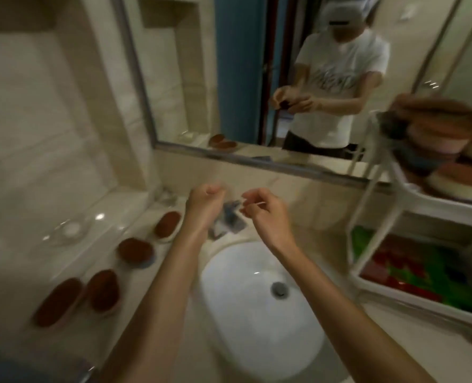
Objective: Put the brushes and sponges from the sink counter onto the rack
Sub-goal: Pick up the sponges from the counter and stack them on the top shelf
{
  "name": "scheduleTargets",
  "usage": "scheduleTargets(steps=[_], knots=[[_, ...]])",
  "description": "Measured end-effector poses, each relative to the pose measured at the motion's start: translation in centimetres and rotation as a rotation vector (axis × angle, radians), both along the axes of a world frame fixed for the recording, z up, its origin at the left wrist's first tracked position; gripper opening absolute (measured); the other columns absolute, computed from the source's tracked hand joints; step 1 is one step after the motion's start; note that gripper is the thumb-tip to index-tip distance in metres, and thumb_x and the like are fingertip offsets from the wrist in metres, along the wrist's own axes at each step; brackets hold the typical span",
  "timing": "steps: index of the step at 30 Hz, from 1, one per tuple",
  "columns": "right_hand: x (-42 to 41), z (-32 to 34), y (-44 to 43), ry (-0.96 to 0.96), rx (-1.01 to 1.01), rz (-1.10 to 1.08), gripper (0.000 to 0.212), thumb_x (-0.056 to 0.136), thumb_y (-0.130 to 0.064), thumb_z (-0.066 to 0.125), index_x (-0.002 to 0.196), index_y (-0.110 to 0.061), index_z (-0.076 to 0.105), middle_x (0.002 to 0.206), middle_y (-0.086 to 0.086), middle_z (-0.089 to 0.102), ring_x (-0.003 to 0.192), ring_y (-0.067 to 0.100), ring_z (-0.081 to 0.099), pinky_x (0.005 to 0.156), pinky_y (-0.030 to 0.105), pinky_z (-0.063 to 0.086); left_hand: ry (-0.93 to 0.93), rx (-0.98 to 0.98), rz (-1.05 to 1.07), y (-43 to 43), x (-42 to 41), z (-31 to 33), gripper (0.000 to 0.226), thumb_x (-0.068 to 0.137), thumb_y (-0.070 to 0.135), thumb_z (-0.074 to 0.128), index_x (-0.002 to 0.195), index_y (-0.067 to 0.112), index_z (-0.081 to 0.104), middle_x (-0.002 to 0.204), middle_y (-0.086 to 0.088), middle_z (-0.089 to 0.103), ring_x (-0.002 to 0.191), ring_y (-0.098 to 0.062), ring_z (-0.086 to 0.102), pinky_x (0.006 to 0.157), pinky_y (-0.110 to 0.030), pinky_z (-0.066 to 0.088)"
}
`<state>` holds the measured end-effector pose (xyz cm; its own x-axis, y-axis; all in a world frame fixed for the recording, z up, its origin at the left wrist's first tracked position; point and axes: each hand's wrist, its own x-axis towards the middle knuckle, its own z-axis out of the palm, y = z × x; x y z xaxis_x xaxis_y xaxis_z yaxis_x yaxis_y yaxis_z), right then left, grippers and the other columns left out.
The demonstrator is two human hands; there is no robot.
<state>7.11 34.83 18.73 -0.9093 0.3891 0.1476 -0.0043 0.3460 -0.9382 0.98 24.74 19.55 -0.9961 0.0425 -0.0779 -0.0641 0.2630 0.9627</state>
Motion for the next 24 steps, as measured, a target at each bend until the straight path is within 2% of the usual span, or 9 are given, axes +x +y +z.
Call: scheduleTargets(steps=[3, 5, 6, 7, 9, 13, 16, 19, 24], knots=[[-2.7, -4.7, -7.4, -0.14, -0.013, 0.079, 0.025, 0.083, 0.006, 0.049, 0.103, -0.002, 0.062, 0.082, 0.005, 0.06, 0.09, 0.035, 0.063, 0.087, 0.05, 0.052, -0.153, -0.108, 0.065, -8.3, -1.3, -4.5, 0.029, 0.083, 0.025, 0.058, 0.057, 0.018, 0.049, 0.067, -0.007, 0.056, 0.071, -0.021, 0.054, 0.065, -0.028, 0.037], [-4.2, -7.8, -11.8, -0.245, 0.037, 0.136, 0.033, 0.083, 0.005, 0.049, 0.114, -0.005, 0.057, 0.09, 0.01, 0.06, 0.094, 0.034, 0.063, 0.087, 0.046, 0.052, -0.253, -0.162, 0.117, -13.8, -2.2, -7.4, 0.031, 0.082, 0.022, 0.057, 0.052, 0.013, 0.06, 0.056, -0.001, 0.059, 0.064, -0.019, 0.06, 0.068, -0.03, 0.044], [-4.9, -9.1, -13.8, -0.287, 0.071, 0.175, 0.038, 0.083, 0.005, 0.049, 0.119, -0.007, 0.053, 0.094, 0.013, 0.061, 0.097, 0.034, 0.062, 0.086, 0.041, 0.052, -0.285, -0.196, 0.138, -16.4, -2.8, -8.9, 0.028, 0.08, 0.021, 0.057, 0.058, 0.01, 0.07, 0.06, -0.004, 0.065, 0.07, -0.018, 0.066, 0.075, -0.032, 0.047], [-5.5, -10.3, -15.7, -0.325, 0.105, 0.216, 0.042, 0.083, 0.005, 0.049, 0.123, -0.008, 0.051, 0.1, 0.016, 0.062, 0.1, 0.034, 0.061, 0.085, 0.038, 0.049, -0.319, -0.261, 0.151, -18.8, -3.3, -10.2, 0.025, 0.082, 0.019, 0.056, 0.074, 0.004, 0.074, 0.073, -0.012, 0.071, 0.082, -0.021, 0.069, 0.078, -0.033, 0.047], [-6.5, -12.2, -18.6, -0.397, 0.207, 0.303, 0.048, 0.083, 0.002, 0.049, 0.13, -0.009, 0.047, 0.116, 0.017, 0.06, 0.11, 0.032, 0.056, 0.088, 0.033, 0.044, -0.378, -0.409, 0.171, -22.8, -4.1, -12.8, 0.031, 0.088, 0.017, 0.052, 0.097, -0.009, 0.067, 0.103, -0.025, 0.069, 0.102, -0.034, 0.064, 0.08, -0.035, 0.047], [-8.5, -15.5, -23.6, -0.562, 0.393, 0.479, 0.048, 0.091, -0.011, 0.049, 0.138, -0.014, 0.041, 0.137, 0.017, 0.047, 0.125, 0.03, 0.046, 0.099, 0.03, 0.039, -0.392, -0.656, 0.209, -28.4, -5.5, -16.3, 0.045, 0.085, 0.03, 0.056, 0.114, -0.003, 0.061, 0.118, -0.022, 0.063, 0.11, -0.037, 0.059, 0.091, -0.043, 0.049], [-9.3, -16.8, -25.9, -0.689, 0.455, 0.461, 0.046, 0.094, -0.024, 0.049, 0.137, -0.01, 0.04, 0.137, 0.017, 0.046, 0.125, 0.031, 0.047, 0.099, 0.034, 0.041, -0.353, -0.763, 0.24, -30.5, -5.5, -17.4, 0.063, 0.088, 0.036, 0.057, 0.136, -0.002, 0.042, 0.141, -0.019, 0.043, 0.132, -0.034, 0.04, 0.107, -0.046, 0.037], [-9.9, -17.8, -27.5, -0.776, 0.49, 0.388, 0.047, 0.092, -0.034, 0.052, 0.128, -0.005, 0.043, 0.129, 0.016, 0.05, 0.117, 0.031, 0.052, 0.092, 0.037, 0.045, -0.311, -0.855, 0.23, -31.8, -5.1, -18.9, 0.068, 0.09, 0.041, 0.054, 0.14, -0.002, 0.033, 0.146, -0.018, 0.037, 0.135, -0.033, 0.036, 0.11, -0.045, 0.031], [-11.0, -18.9, -29.0, -0.808, 0.485, 0.336, 0.052, 0.087, -0.04, 0.06, 0.123, -0.005, 0.046, 0.123, 0.014, 0.051, 0.111, 0.027, 0.054, 0.081, 0.03, 0.044, -0.324, -1.015, 0.189, -32.6, -4.7, -20.9, 0.076, 0.089, 0.043, 0.053, 0.142, -0.003, 0.025, 0.144, -0.02, 0.032, 0.133, -0.036, 0.03, 0.108, -0.042, 0.03]])
